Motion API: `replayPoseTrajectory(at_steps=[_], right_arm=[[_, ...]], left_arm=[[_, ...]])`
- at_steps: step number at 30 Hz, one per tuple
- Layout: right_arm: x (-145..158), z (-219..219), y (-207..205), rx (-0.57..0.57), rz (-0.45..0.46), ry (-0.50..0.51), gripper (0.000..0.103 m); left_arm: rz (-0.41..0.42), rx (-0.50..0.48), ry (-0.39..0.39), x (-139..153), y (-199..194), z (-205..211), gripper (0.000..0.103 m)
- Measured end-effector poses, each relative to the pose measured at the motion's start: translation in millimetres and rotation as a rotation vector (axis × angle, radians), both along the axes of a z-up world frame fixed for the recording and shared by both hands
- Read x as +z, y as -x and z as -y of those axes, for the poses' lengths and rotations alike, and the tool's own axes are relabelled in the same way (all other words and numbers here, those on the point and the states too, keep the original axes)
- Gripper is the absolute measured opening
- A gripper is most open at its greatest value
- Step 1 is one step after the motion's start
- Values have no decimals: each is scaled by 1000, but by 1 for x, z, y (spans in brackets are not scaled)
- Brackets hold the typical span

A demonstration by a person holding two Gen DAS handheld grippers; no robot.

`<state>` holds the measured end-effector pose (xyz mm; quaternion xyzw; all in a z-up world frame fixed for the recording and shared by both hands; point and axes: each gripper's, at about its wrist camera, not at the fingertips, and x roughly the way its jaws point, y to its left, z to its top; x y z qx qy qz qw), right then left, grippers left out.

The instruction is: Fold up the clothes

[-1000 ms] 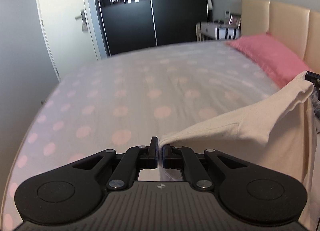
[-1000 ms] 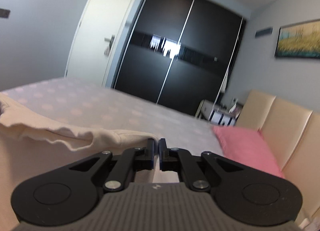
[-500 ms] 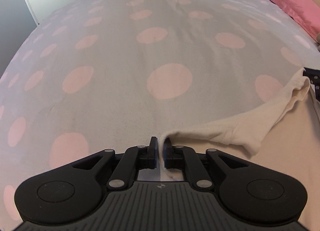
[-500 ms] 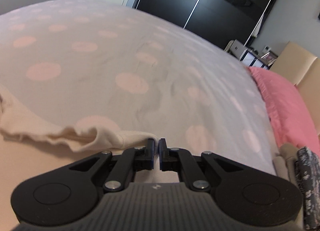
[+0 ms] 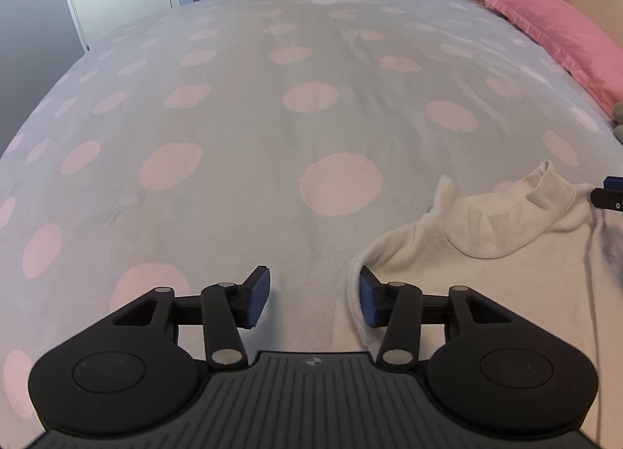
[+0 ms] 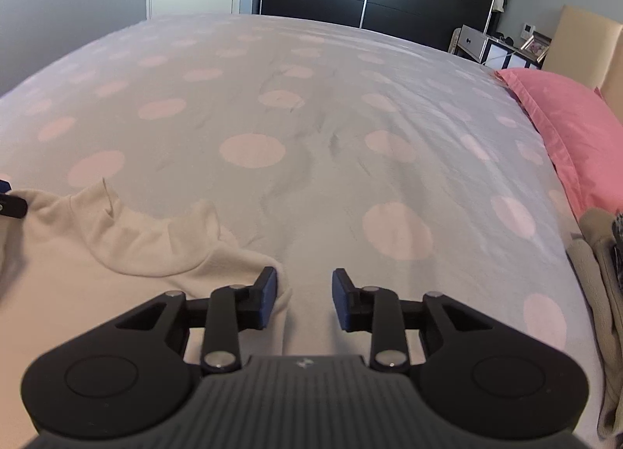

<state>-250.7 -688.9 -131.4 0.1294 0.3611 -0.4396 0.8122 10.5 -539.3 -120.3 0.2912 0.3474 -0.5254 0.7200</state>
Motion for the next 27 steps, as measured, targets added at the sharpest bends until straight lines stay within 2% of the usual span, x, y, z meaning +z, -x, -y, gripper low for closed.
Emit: replayPoseTrajectory(at_steps=[6, 13, 19, 27], right_arm=[[25, -31, 36, -23, 26, -32, 40], [40, -112, 71, 20, -2, -93, 39], [43, -185, 75, 46, 35, -146, 35], [22, -278, 70, 103, 87, -271, 34]], left_arm=[[-10, -23, -5, 26, 17, -32, 51], [-36, -52, -36, 45, 51, -100, 50], [-93, -107, -45, 45, 104, -162, 47], [-181, -118, -58, 21, 168, -211, 44]])
